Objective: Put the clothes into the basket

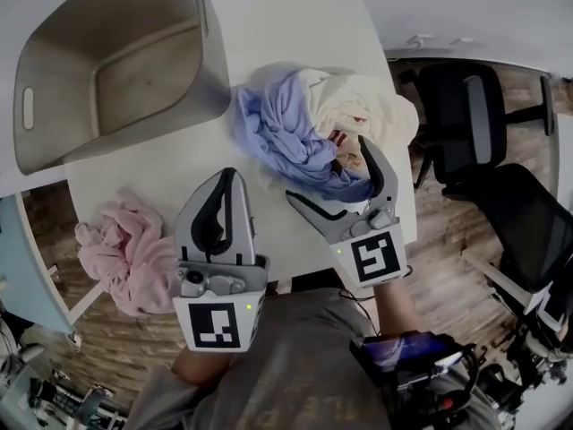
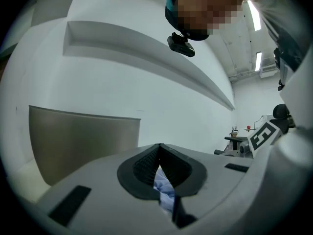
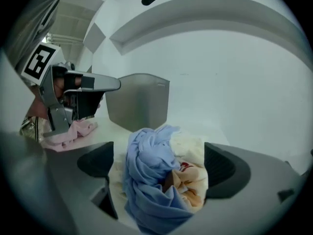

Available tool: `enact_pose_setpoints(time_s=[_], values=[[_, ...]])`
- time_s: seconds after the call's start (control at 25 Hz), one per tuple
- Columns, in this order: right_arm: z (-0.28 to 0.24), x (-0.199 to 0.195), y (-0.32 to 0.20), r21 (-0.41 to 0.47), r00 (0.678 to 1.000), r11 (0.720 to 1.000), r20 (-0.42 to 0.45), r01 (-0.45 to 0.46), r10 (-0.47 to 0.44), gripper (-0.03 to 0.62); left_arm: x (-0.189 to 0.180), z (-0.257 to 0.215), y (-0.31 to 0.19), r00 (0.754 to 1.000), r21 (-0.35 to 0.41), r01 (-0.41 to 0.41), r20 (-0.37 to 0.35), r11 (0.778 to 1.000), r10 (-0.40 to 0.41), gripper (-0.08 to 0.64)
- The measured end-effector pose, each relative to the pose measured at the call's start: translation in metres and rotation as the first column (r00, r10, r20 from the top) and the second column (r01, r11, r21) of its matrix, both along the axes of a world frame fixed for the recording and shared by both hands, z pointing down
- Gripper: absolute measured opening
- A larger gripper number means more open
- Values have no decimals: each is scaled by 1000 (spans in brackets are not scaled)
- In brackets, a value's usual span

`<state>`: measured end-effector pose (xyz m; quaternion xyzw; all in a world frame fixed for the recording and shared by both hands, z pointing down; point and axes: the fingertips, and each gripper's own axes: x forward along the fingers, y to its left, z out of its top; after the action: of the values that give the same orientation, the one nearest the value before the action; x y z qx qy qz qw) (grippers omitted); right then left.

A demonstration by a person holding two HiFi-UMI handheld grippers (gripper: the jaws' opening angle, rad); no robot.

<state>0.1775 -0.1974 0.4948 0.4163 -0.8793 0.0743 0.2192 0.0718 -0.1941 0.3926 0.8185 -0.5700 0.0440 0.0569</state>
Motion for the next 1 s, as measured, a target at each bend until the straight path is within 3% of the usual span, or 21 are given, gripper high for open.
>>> enact_pose_setpoints(time_s=[0.08, 0.36, 0.72, 0.8, 1.0], values=[[20, -2, -5, -35, 997, 999, -63, 35, -37, 588, -1, 10, -8, 1000, -16, 9, -1, 1000, -9, 9], [73, 0, -19, -146, 978, 987, -184, 73, -100, 589, 0, 30, -22, 998, -8, 18, 56, 1000, -17, 9], [85, -2, -27, -207, 979, 975, -166, 83, -118, 574, -3, 40, -27, 999, -29, 38, 39, 999, -37, 9], [83, 1, -31, -195, 981, 979, -169, 63, -97, 510, -2, 39, -26, 999, -29, 39, 39, 999, -37, 9], [80, 5, -40, -153, 980, 988, -194, 17, -47, 274, -6, 32, -21, 997, -21, 53, 49, 998, -52, 9]])
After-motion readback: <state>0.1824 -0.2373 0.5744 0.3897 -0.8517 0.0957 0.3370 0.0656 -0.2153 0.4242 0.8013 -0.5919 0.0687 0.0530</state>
